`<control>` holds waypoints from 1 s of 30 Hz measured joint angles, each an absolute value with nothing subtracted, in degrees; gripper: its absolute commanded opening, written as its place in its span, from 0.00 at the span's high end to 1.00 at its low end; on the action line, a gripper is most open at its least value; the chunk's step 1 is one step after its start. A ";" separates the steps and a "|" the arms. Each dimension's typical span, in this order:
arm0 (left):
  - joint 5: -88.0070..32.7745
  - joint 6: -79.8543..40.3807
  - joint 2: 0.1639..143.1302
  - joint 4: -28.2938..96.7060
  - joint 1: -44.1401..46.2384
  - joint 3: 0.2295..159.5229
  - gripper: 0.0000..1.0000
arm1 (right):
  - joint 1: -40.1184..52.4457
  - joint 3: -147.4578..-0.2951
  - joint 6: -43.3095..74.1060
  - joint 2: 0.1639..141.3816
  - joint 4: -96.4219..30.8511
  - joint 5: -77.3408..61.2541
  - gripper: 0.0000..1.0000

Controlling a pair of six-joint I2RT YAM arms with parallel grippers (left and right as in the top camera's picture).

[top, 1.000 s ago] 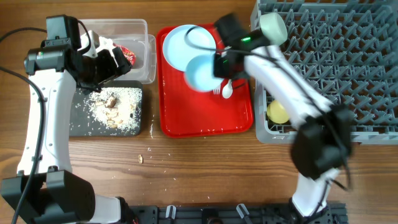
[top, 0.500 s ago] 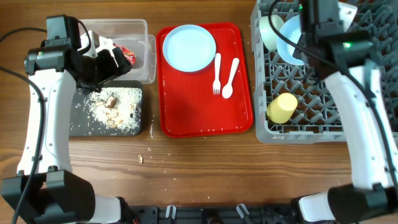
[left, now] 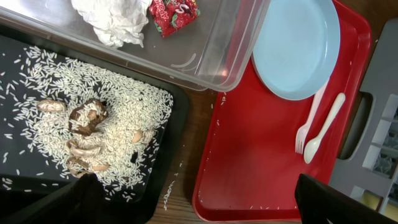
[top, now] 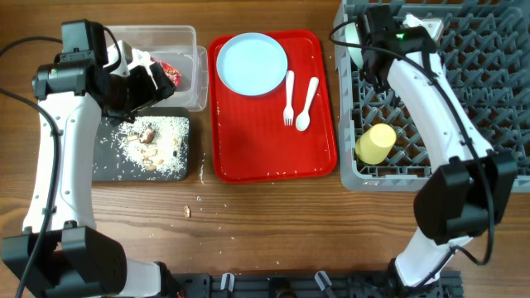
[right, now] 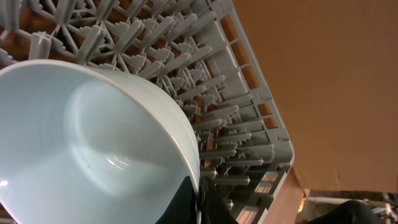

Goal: Sort waste into correct bins and load items into the dishwasher rack
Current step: 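Place the blue bowl into the dishwasher rack with the right gripper, then move the right gripper to the light-blue plate and grasp its rim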

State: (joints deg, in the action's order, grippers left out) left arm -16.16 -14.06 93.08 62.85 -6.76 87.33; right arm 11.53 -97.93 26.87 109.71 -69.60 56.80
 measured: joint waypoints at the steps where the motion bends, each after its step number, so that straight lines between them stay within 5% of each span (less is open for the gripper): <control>1: -16.16 -14.06 93.08 62.85 -6.76 87.33 0.00 | 11.53 -97.93 26.39 110.41 -69.21 56.97 0.95; 19: -16.16 -14.06 93.08 62.85 -6.76 87.33 0.00 | 19.51 -97.97 23.22 114.43 -70.48 60.14 0.96; 30: -16.16 -14.06 93.08 62.85 -6.76 87.33 0.00 | 20.23 -97.95 22.81 114.45 -72.27 50.48 0.87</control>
